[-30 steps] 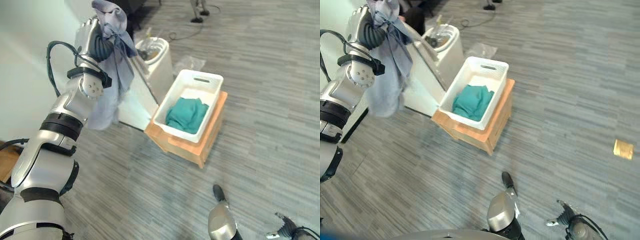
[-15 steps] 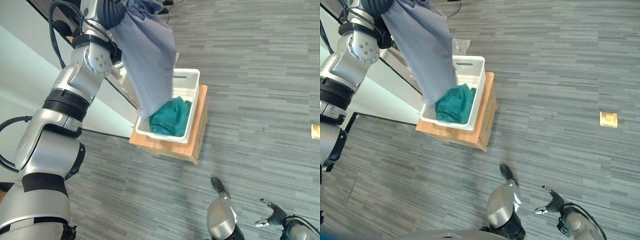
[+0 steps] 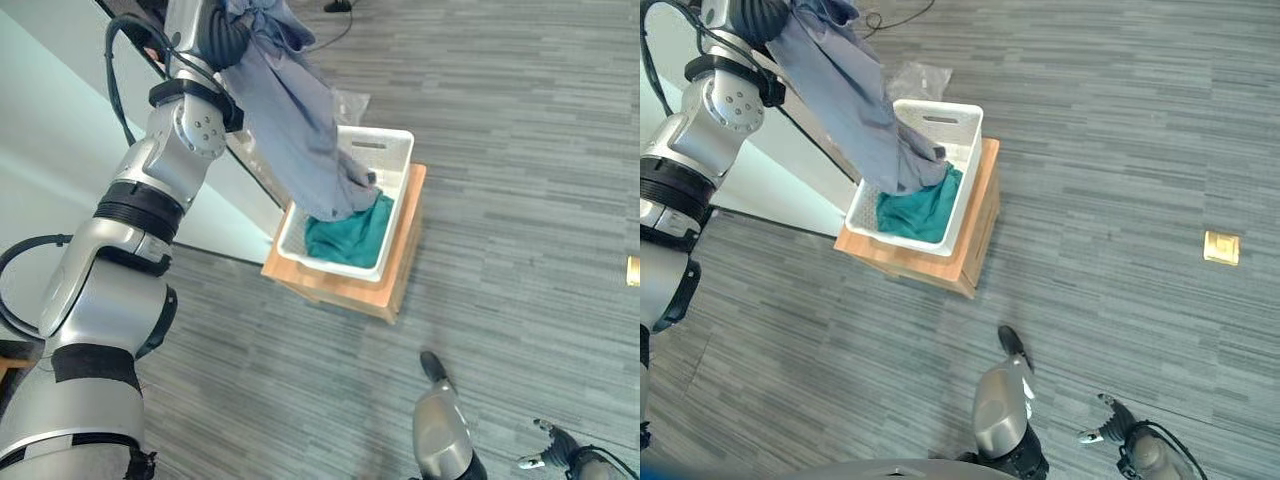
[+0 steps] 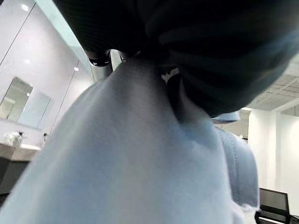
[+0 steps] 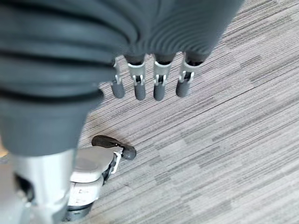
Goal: Pick up bed clothes into laundry basket.
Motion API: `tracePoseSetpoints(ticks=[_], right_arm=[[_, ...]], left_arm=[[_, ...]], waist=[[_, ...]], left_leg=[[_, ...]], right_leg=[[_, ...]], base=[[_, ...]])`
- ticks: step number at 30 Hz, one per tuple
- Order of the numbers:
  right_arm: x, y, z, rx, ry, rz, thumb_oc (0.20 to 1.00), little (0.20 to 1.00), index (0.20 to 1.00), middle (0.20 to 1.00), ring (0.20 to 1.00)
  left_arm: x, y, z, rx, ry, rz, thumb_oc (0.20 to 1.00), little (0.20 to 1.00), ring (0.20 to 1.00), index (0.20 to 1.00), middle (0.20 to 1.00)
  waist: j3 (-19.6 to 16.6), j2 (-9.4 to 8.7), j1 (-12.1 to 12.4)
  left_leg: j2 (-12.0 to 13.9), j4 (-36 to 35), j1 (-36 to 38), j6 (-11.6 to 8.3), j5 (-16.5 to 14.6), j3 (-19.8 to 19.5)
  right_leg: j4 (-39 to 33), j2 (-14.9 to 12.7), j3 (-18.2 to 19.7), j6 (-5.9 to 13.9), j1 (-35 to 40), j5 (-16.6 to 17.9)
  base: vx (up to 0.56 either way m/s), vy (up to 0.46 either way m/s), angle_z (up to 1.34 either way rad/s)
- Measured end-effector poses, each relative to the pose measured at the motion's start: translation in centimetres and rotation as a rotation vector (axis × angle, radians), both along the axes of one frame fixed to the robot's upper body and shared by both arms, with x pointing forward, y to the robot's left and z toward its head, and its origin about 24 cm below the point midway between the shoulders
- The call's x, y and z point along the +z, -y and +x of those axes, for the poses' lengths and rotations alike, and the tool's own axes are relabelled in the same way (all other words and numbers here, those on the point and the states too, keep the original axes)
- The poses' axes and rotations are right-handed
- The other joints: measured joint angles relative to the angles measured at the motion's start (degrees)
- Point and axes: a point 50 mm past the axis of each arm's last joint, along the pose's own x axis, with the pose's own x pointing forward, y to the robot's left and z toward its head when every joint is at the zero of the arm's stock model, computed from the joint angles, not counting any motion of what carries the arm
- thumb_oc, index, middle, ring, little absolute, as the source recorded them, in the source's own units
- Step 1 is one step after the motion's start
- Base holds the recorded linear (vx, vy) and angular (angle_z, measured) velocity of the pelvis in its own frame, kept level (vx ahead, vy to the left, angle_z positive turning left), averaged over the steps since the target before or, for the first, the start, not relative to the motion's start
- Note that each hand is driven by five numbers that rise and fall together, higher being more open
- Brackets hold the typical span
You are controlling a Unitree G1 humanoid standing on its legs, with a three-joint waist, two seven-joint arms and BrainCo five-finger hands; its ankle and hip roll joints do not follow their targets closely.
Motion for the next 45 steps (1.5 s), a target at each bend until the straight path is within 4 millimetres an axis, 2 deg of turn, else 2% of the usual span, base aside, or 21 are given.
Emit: tracePoseSetpoints(ticks=[3, 4, 7, 10, 13, 14, 15, 17, 21, 26, 27, 28, 31, 32, 34, 36, 38, 41, 43, 44, 45], right_arm=[[-0.4, -0.2, 0.0, -0.027, -0.016, 0.003, 1.000, 1.000, 1.000, 1.000, 1.000], [-0.3, -0.2, 0.3, -0.034, -0.005, 0.000, 1.000, 1.000, 1.000, 1.000, 1.000], [-0.1, -0.2, 1.1, -0.037, 0.023, -0.005, 1.000, 1.000, 1.000, 1.000, 1.000], [-0.2, -0.4, 1.3, -0.041, 0.025, -0.001, 1.000, 1.000, 1.000, 1.000, 1.000], [-0.6, -1.0, 1.2, -0.043, 0.020, 0.014, 1.000, 1.000, 1.000, 1.000, 1.000], [-0.7, -1.3, 1.1, -0.045, 0.017, 0.021, 1.000, 1.000, 1.000, 1.000, 1.000], [-1.0, -1.5, 0.9, -0.049, 0.007, 0.026, 1.000, 1.000, 1.000, 1.000, 1.000], [-1.3, -1.9, 0.8, -0.042, -0.006, 0.034, 1.000, 1.000, 1.000, 1.000, 1.000], [-1.2, -1.9, 1.0, -0.058, 0.008, 0.039, 1.000, 1.000, 1.000, 1.000, 1.000], [-0.8, -1.9, 2.1, -0.058, 0.043, 0.035, 1.000, 1.000, 1.000, 1.000, 1.000], [-0.3, -2.1, 3.4, -0.063, 0.094, 0.048, 1.000, 1.000, 1.000, 1.000, 1.000], [-0.2, -2.2, 3.5, -0.064, 0.109, 0.052, 1.000, 1.000, 1.000, 1.000, 1.000], [0.9, -3.0, 5.6, -0.017, 0.195, 0.073, 1.000, 1.000, 1.000, 1.000, 1.000], [1.4, -3.7, 6.8, 0.013, 0.235, 0.088, 1.000, 1.000, 1.000, 1.000, 1.000], [1.8, -4.7, 7.7, 0.068, 0.257, 0.098, 1.000, 1.000, 1.000, 1.000, 1.000], [2.2, -5.4, 8.8, 0.097, 0.290, 0.111, 1.000, 1.000, 1.000, 1.000, 1.000], [2.9, -6.7, 10.0, 0.180, 0.325, 0.108, 1.000, 1.000, 1.000, 1.000, 1.000], [3.0, -7.6, 9.8, 0.231, 0.342, 0.111, 1.000, 1.000, 1.000, 1.000, 1.000], [3.1, -7.8, 9.8, 0.254, 0.352, 0.112, 1.000, 1.000, 1.000, 1.000, 1.000], [3.5, -7.9, 9.6, 0.270, 0.375, 0.114, 1.000, 1.000, 1.000, 1.000, 1.000], [3.5, -7.8, 9.2, 0.260, 0.375, 0.116, 1.000, 1.000, 1.000, 1.000, 1.000]], left_arm=[[-2.6, 0.3, 0.7, -0.015, -0.093, -0.013, 0.200, 0.200, 0.200, 0.200, 0.200], [-4.9, 0.0, 1.0, -0.007, -0.175, -0.013, 0.200, 0.200, 0.200, 0.200, 0.200], [-8.2, -0.7, 1.4, 0.010, -0.293, -0.009, 0.200, 0.200, 0.200, 0.200, 0.200], [-10.5, -1.2, 1.4, 0.026, -0.378, -0.007, 0.200, 0.200, 0.200, 0.200, 0.200], [-11.9, -2.0, 1.4, 0.057, -0.421, -0.016, 0.200, 0.200, 0.200, 0.200, 0.200], [-12.3, -2.1, 1.4, 0.063, -0.434, -0.021, 0.887, 0.887, 0.887, 0.887, 0.887], [-12.9, -1.9, 1.4, 0.065, -0.453, -0.033, 1.000, 1.000, 1.000, 1.000, 1.000], [-14.3, -1.5, 1.5, 0.063, -0.492, -0.051, 1.000, 1.000, 1.000, 1.000, 1.000], [-15.8, -0.4, 1.4, 0.033, -0.527, -0.072, 1.000, 1.000, 1.000, 1.000, 1.000], [-15.5, -0.9, 1.3, 0.023, -0.511, -0.189, 1.000, 1.000, 1.000, 1.000, 1.000], [-14.8, -1.0, 1.1, -0.018, -0.469, -0.305, 1.000, 1.000, 1.000, 1.000, 1.000], [-14.3, -0.7, 0.9, -0.049, -0.440, -0.340, 1.000, 1.000, 1.000, 1.000, 1.000], [-12.1, 0.6, 0.4, -0.160, -0.317, -0.425, 1.000, 1.000, 1.000, 1.000, 1.000], [-11.4, 1.0, 0.2, -0.190, -0.271, -0.452, 1.000, 1.000, 1.000, 1.000, 1.000], [-10.3, 2.3, -0.8, -0.265, -0.165, -0.514, 1.000, 1.000, 1.000, 1.000, 1.000], [-9.6, 2.9, -1.3, -0.296, -0.100, -0.540, 1.000, 1.000, 1.000, 1.000, 1.000], [-9.4, 3.9, -3.1, -0.376, -0.003, -0.615, 1.000, 1.000, 1.000, 1.000, 1.000], [-11.3, 4.6, -4.8, -0.423, 0.011, -0.670, 1.000, 1.000, 1.000, 1.000, 1.000], [-13.2, 3.6, -5.2, -0.372, -0.016, -0.719, 1.000, 1.000, 1.000, 1.000, 1.000], [-14.4, 3.0, -7.1, -0.379, 0.036, -0.859, 1.000, 1.000, 1.000, 1.000, 1.000], [-16.8, 2.6, -8.6, -0.361, 0.014, -0.926, 1.000, 1.000, 1.000, 1.000, 1.000]], waist=[[0.03, 0.02, 0.36], [0.04, 0.05, 0.20], [0.18, 0.18, 0.31], [0.89, 0.58, -0.06], [1.28, 1.47, 0.12], [1.39, 1.74, 0.12], [1.47, 1.92, 0.14], [1.50, 1.97, 0.21], [1.50, 1.96, 0.25], [1.52, 1.92, 0.31], [1.56, 1.69, 0.59], [1.52, 1.47, 0.53], [1.45, 0.72, 1.18], [1.44, 0.31, 1.96], [1.24, -0.40, 2.01], [0.61, -1.40, 3.55], [-0.30, -2.87, 4.83], [-1.70, -5.03, 5.96], [-3.61, -6.17, 8.56], [-3.93, -6.23, 8.45], [-5.38, -6.85, 9.40]], left_leg=[[-0.12, 0.00, -0.15, 0.00, 0.00, 0.00], [-0.29, 0.00, -0.19, 0.00, 0.00, 0.06], [-1.14, 0.00, -1.52, 0.00, 0.00, 0.17], [-1.67, 0.00, -2.52, 0.00, 0.00, 0.30], [-2.09, 0.00, -3.48, 0.00, 0.00, 0.57], [-2.05, 0.00, -3.62, 0.00, 0.00, 0.61], [-1.95, 0.00, -3.73, 0.00, 0.00, 0.68], [-1.90, 0.00, -3.79, 0.00, 0.00, 1.54], [-1.93, 0.00, -3.74, 0.00, 0.00, 1.78], [-1.74, 0.00, -2.90, 0.00, 0.00, 1.73], [-1.53, 0.01, -1.96, -0.01, -0.01, 1.68], [-1.47, 0.00, -1.61, -0.01, -0.01, 1.66], [-1.29, 0.00, -0.47, -0.03, -0.03, 1.58], [-1.17, -0.01, 0.03, -0.03, -0.04, 1.51], [-0.57, -0.01, 0.44, -0.05, -0.07, 0.92], [-0.13, -0.01, 0.44, -0.21, -0.21, 0.03], [0.90, -0.01, 0.35, -1.31, -1.14, -0.44], [1.66, 0.02, 1.62, -1.86, -1.60, -1.86], [1.97, -0.03, 1.43, -2.09, -2.51, -2.45], [2.79, -0.03, 2.11, -1.67, -4.36, -3.38], [3.05, -0.04, 2.10, -1.12, -5.58, -3.42]], right_leg=[[1.27, 0.04, 0.42, -0.03, -1.02, -0.62], [2.02, 0.06, 0.88, 0.02, -1.72, -0.99], [3.16, 0.01, 2.70, 0.05, -4.75, -1.00], [3.54, 0.00, 3.68, 0.04, -6.58, -0.82], [4.13, 0.47, 5.57, 0.08, -9.08, -0.78], [4.21, 0.64, 5.77, 0.05, -9.41, -0.75], [4.37, 0.80, 5.84, 0.00, -9.67, -0.72], [4.99, 1.04, 5.86, -0.02, -10.29, -0.74], [5.01, 0.92, 5.75, -0.03, -10.15, -0.74], [5.12, 0.94, 5.35, -0.09, -9.10, -0.70], [4.95, 0.91, 4.88, -0.10, -7.77, -0.71], [4.97, 0.96, 4.82, -0.12, -7.37, -0.72], [4.82, 0.76, 4.16, -0.13, -5.77, -0.80], [4.60, 0.86, 4.09, -0.18, -5.11, -0.89], [4.52, 1.04, 3.05, -0.35, -4.01, -0.93], [4.64, 1.45, 2.92, -0.81, -3.87, -0.58], [4.85, 2.34, 2.25, -1.32, -3.69, -0.23], [4.70, 2.50, 0.88, -1.56, -1.80, 0.18], [4.39, 2.03, -0.14, -1.42, -0.94, 0.31], [3.61, 2.21, -2.21, -1.38, 1.34, 0.45], [3.53, 1.79, -3.92, -1.30, 2.39, 0.43]], base=[[-0.04, -0.003, -0.07], [-0.06, 0.016, -0.16], [-0.06, 0.019, -0.22], [-0.02, 0.015, -0.18], [-0.02, -0.017, -0.26], [-0.01, -0.024, -0.22], [-0.01, -0.018, -0.13], [-0.01, -0.009, -0.09], [-0.01, -0.007, 0.02], [-0.01, -0.003, 0.05], [-0.02, 0.000, 0.11], [-0.01, -0.001, 0.14], [-0.03, -0.010, 0.11], [-0.04, -0.022, 0.07], [-0.05, -0.036, 0.20], [-0.10, -0.031, 0.06], [-0.10, -0.011, 0.05], [-0.07, 0.041, 0.24], [-0.20, 0.126, 0.30], [-0.17, 0.118, 0.67], [-0.18, 0.109, 0.74]])
